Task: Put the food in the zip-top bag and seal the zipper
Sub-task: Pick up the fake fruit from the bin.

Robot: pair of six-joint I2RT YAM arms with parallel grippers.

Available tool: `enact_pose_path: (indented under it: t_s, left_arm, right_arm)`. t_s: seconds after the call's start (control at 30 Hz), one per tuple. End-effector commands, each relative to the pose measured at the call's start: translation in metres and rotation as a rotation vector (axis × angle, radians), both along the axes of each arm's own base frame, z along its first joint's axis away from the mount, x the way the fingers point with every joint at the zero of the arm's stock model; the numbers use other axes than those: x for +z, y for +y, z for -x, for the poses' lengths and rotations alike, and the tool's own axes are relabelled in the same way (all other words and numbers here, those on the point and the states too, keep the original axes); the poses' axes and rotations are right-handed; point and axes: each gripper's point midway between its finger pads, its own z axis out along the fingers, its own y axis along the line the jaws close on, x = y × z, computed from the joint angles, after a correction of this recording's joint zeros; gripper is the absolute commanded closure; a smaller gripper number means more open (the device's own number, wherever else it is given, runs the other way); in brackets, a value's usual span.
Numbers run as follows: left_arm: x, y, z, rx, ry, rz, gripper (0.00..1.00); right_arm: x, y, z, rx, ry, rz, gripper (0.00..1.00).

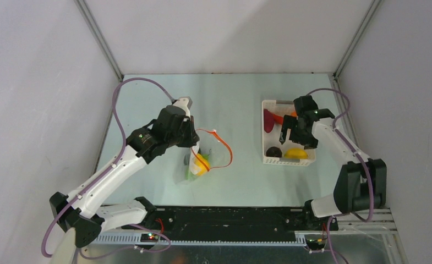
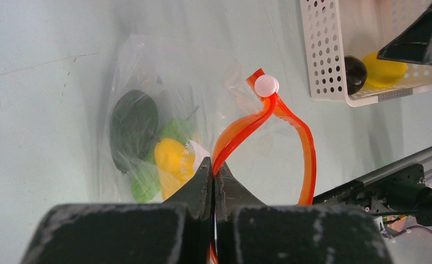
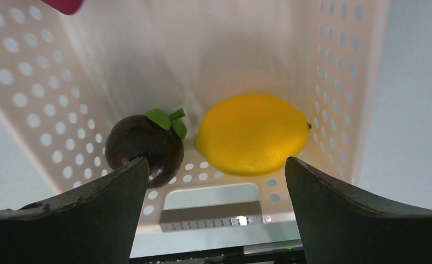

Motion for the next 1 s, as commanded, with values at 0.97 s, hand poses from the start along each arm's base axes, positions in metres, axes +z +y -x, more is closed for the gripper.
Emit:
enact_pose_path:
  t_s: [0.97]
  left_arm:
    - [0.001,-0.001,-0.004,-0.009,-0.011,-0.008,1.0]
  right_arm:
    - [-0.058,-0.013,0.007,-0.048,0.175,0.067,0.37]
